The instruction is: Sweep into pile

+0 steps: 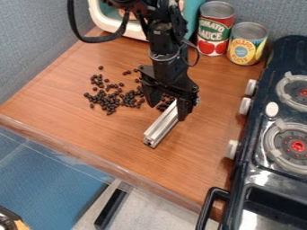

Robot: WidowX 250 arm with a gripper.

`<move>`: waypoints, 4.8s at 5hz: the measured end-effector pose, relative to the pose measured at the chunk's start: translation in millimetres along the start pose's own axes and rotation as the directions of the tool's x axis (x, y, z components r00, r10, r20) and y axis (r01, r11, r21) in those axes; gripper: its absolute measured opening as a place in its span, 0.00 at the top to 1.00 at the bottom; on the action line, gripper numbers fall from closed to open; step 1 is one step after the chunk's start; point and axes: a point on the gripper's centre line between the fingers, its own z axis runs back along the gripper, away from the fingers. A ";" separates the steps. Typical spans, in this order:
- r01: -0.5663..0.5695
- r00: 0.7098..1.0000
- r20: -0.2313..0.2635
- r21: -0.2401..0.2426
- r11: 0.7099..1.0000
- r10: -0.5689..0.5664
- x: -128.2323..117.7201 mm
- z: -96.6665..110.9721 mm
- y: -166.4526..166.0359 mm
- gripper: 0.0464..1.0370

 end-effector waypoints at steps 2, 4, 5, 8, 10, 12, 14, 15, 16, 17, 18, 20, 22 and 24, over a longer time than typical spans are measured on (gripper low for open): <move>0.000 1.000 0.002 0.000 1.000 0.000 0.5 0.3 0.1 0.03; -0.002 1.000 0.001 -0.002 1.000 0.002 0.4 0.3 -0.3 0.03; -0.023 0.999 0.022 -0.025 0.999 0.023 6.6 2.9 -3.6 0.03; -0.010 1.000 0.030 -0.003 1.000 0.010 8.6 1.6 -7.1 0.03; -0.045 0.999 -0.018 0.014 0.999 0.045 -0.2 -13.5 -3.5 0.37; -0.047 0.999 -0.018 0.024 0.999 0.048 -1.4 -17.3 -1.9 0.67; -0.054 0.998 -0.026 0.006 0.999 0.054 6.4 -14.2 4.5 0.67; -0.076 0.997 -0.034 -0.004 0.997 0.075 12.2 -19.2 16.7 0.67; -0.093 0.995 -0.038 -0.008 0.996 0.092 15.5 -18.7 28.3 0.67; -0.101 0.994 -0.039 -0.010 0.995 0.100 13.3 -17.9 35.7 0.67; -0.120 0.992 -0.034 -0.013 0.993 0.119 11.0 -16.8 46.6 0.67; -0.175 0.984 -0.022 -0.002 0.985 0.175 4.9 -14.2 71.6 0.67; -0.189 0.982 -0.018 0.000 0.982 0.189 2.9 -14.3 82.1 0.67; -0.196 0.981 -0.005 0.009 0.981 0.196 0.0 -14.1 95.4 0.67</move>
